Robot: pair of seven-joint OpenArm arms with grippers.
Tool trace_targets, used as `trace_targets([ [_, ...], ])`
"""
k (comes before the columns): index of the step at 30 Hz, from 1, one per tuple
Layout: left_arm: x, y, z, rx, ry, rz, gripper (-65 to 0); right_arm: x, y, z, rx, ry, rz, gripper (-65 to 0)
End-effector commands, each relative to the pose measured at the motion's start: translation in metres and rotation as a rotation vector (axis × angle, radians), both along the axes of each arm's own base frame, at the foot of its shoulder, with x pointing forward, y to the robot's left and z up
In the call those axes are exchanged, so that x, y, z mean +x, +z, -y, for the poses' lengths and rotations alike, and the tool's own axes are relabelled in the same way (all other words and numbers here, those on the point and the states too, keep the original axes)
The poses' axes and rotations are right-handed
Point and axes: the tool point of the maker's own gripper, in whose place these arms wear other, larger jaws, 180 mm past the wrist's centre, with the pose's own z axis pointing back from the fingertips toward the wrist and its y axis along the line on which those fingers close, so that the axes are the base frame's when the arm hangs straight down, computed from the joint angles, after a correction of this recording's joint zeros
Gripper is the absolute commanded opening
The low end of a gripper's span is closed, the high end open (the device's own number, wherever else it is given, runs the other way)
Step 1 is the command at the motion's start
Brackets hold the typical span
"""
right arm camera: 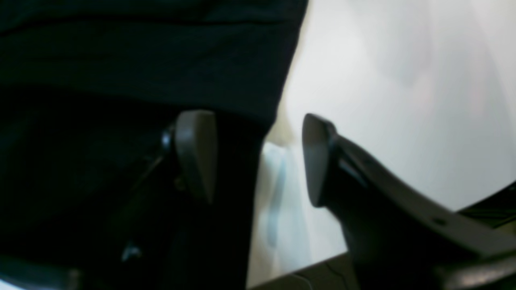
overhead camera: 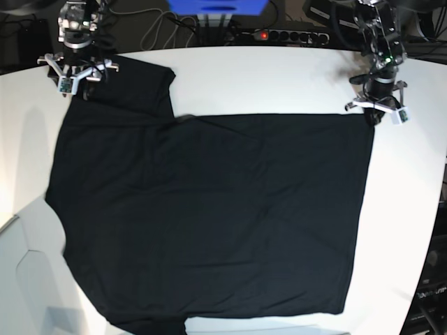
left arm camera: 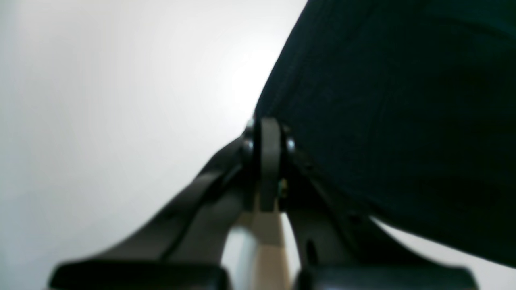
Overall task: Fold the T-shirt properly
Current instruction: 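Close both grippers on the shirt's shoulder edges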
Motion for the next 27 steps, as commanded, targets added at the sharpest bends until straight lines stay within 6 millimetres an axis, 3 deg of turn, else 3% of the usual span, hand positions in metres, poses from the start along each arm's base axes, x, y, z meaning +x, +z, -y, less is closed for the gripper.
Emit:
trace_targets([
  [1, -0.001, 0.004, -0.006, 0.021, -0.004, -0.007, -64.9, -0.016, -0.016, -0.01, 0.042, 0.055, -0.103, -39.6],
  [4, -0.001, 0.004, -0.006, 0.022, -0.003, -0.007, -64.9, -0.015, -0.018, -0.025, 0.084, 0.126, -0.111, -52.5],
  [7, -0.001, 0.005, -0.006, 0.023, -0.004, -0.006, -64.9, -0.015, -0.02, -0.024, 0.086, 0.121, -0.135, -65.0],
  [11, 0.0, 0.005, -0.006, 0.023, -0.005, -0.005, -64.9, -0.009, -0.011, -0.025, 0.076, 0.129, -0.118, -65.0],
  [18, 0.003, 0.031, 0.001, 0.059, -0.041, 0.045, -64.9, 0.01, 0.04, -0.001, 0.003, 0.076, 0.01, -65.0],
  [21, 0.004, 0.031, 0.001, 0.06, -0.04, 0.046, -64.9, 0.014, 0.051, 0.004, -0.017, 0.067, 0.038, -65.0],
  [27, 0.004, 0.032, 0.001, 0.06, -0.04, 0.047, -64.9, 0.011, 0.041, -0.005, 0.016, 0.121, -0.034, -65.0],
])
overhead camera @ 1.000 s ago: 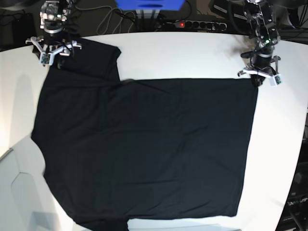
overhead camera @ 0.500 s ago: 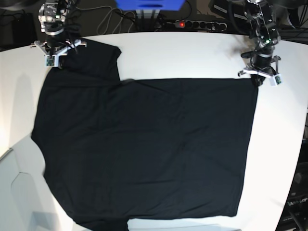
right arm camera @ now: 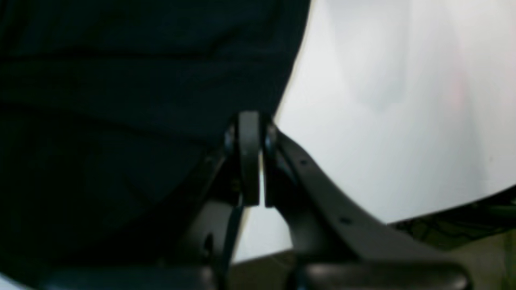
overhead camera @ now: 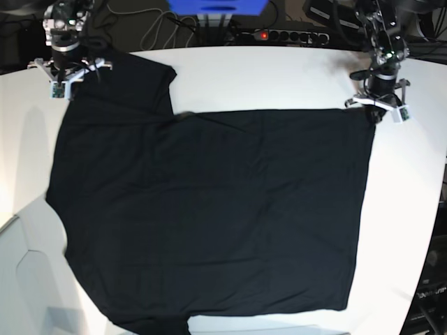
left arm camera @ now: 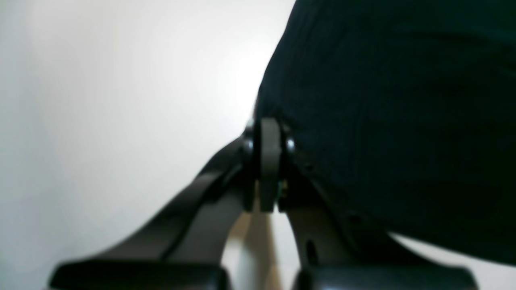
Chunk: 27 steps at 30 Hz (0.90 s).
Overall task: Fold the T-shirt properly
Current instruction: 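Close both grippers on the shirt's shoulder edges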
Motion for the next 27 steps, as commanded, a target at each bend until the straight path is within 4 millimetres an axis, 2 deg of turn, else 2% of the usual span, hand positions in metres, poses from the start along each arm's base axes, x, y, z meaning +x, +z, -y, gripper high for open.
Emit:
trace_targets([
  [1, 0.007, 0.013, -0.007, 0.028, -0.002, 0.042, -64.9, 0.008, 0.006, -0.007, 0.011, 0.047, 0.016, -64.4],
  [6, 0.007, 0.013, -0.007, 0.028, -0.002, 0.042, -64.9, 0.012, -0.001, -0.017, 0.052, 0.097, -0.042, -49.7],
  [8, 0.007, 0.013, -0.007, 0.028, -0.002, 0.04, -64.9, 0.015, 0.002, -0.006, 0.046, 0.054, -0.037, -40.0],
  [11, 0.007, 0.013, -0.007, 0.028, -0.002, 0.04, -64.9, 0.019, 0.005, 0.004, 0.034, 0.02, -0.026, -29.9],
  [18, 0.007, 0.013, -0.007, 0.028, -0.002, 0.042, -64.9, 0.019, 0.002, 0.006, 0.033, 0.019, -0.04, -28.9],
  [27, 0.007, 0.013, -0.006, 0.026, -0.001, 0.042, -64.9, 0.007, -0.019, 0.007, 0.064, -0.001, -0.096, -28.8],
])
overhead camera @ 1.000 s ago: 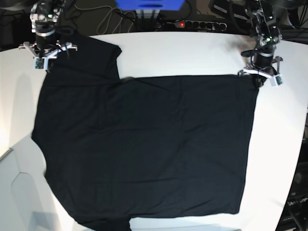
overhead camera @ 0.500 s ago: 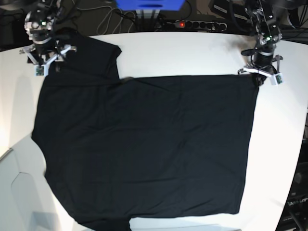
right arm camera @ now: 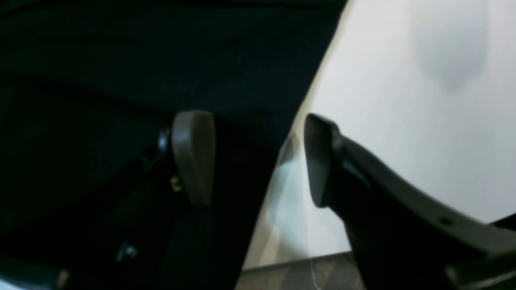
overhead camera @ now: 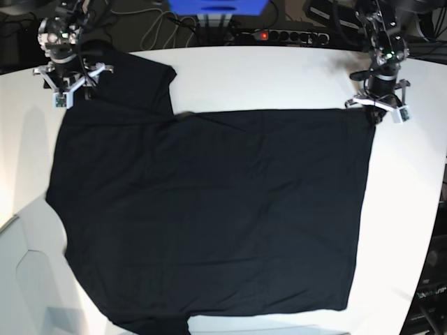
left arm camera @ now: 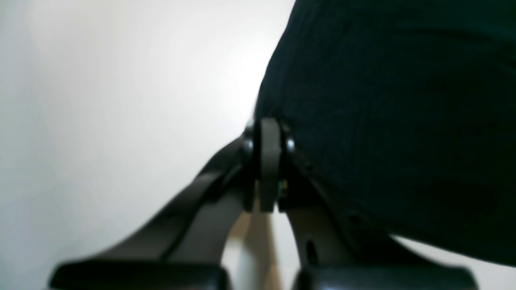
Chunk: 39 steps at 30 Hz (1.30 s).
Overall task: Fold the T-shirt properly
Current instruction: 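Close both grippers on the shirt's shoulder edges, then pull the gripped shoulder edges apart to stretch the shirt flat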
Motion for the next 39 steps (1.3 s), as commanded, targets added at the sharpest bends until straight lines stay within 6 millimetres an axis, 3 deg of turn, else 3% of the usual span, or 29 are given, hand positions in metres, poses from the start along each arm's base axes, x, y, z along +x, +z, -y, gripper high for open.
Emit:
trace_targets([
  [1, 0.006, 0.012, -0.006, 0.026, -0.002, 0.037, -64.9, 0.001, 0.004, 0.003, -0.008, 0.013, 0.01, -28.8],
  [6, 0.006, 0.012, -0.006, 0.027, -0.002, 0.037, -64.9, -0.004, 0.001, 0.005, -0.01, 0.007, -0.021, -29.4],
  [8, 0.007, 0.013, -0.006, 0.028, -0.004, 0.04, -64.9, -0.007, -0.001, 0.004, -0.007, 0.007, -0.04, -33.2],
  [16, 0.006, 0.014, -0.004, 0.025, -0.004, 0.043, -64.9, -0.008, -0.003, -0.004, 0.009, 0.067, -0.055, -65.0],
  [21, 0.001, 0.011, -0.004, 0.026, -0.005, 0.029, -64.9, -0.006, 0.001, -0.004, 0.003, 0.073, -0.045, -65.0],
  [29, -0.011, 0.013, -0.017, 0.043, 0.024, 0.018, -64.9, 0.005, 0.04, 0.008, -0.07, 0.117, 0.037, -65.0],
  [32, -0.017, 0.012, -0.016, 0.045, 0.02, 0.008, -64.9, 0.001, 0.044, 0.015, -0.085, 0.125, 0.034, -65.0],
  [39, -0.023, 0.038, -0.003, 0.084, -0.033, 0.036, -64.9, -0.01, 0.045, 0.023, -0.099, 0.134, 0.01, -65.0],
])
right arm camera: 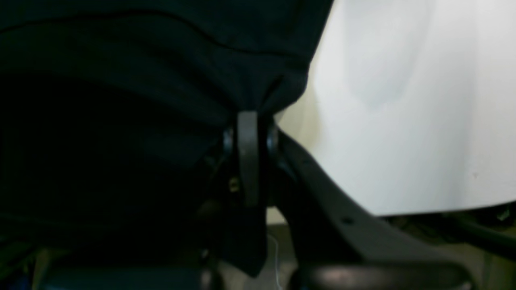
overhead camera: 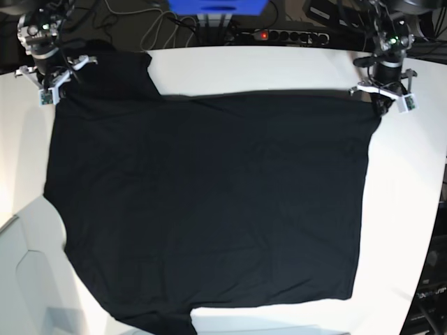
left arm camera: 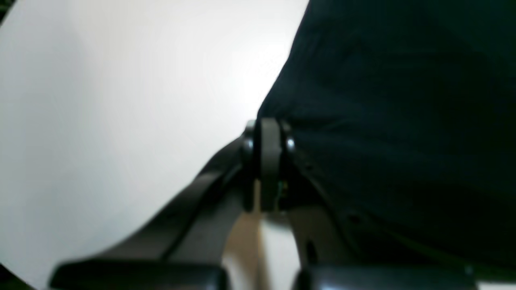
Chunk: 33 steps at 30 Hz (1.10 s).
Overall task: Fold the T-shirt properly
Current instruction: 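Pull the gripped shoulder edges apart to stretch the shirt flat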
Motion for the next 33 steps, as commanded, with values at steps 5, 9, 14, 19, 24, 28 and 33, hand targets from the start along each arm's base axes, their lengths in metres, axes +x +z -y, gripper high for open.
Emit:
trace_targets([
  [5, -0.006, 0.018, 0.002, 0.04, -0.028, 0.022, -64.9, -0.018, 0.008, -0.007, -0.016, 0.037, -0.014, -65.0],
  [9, -0.013, 0.016, 0.002, 0.041, -0.03, 0.003, -64.9, -0.023, 0.011, -0.01, -0.018, 0.038, -0.016, -65.0],
  [14, -0.022, 0.012, 0.002, 0.04, -0.029, -0.019, -64.9, -0.023, 0.013, -0.009, -0.023, 0.033, -0.013, -65.0],
  [19, -0.019, 0.014, 0.002, 0.042, -0.03, -0.012, -64.9, -0.018, 0.017, -0.01, -0.026, 0.037, 0.005, -65.0],
  [24, -0.005, 0.02, 0.002, 0.043, -0.029, 0.026, -64.9, 0.011, 0.028, -0.011, -0.025, 0.04, 0.084, -65.0],
  [28, 0.011, 0.026, 0.001, 0.042, -0.024, 0.069, -64.9, 0.037, 0.04, -0.011, -0.028, 0.039, 0.152, -65.0],
  [33, 0.033, 0.039, 0.0, 0.043, -0.02, 0.133, -64.9, 0.068, 0.056, -0.01, -0.028, 0.037, 0.237, -65.0],
])
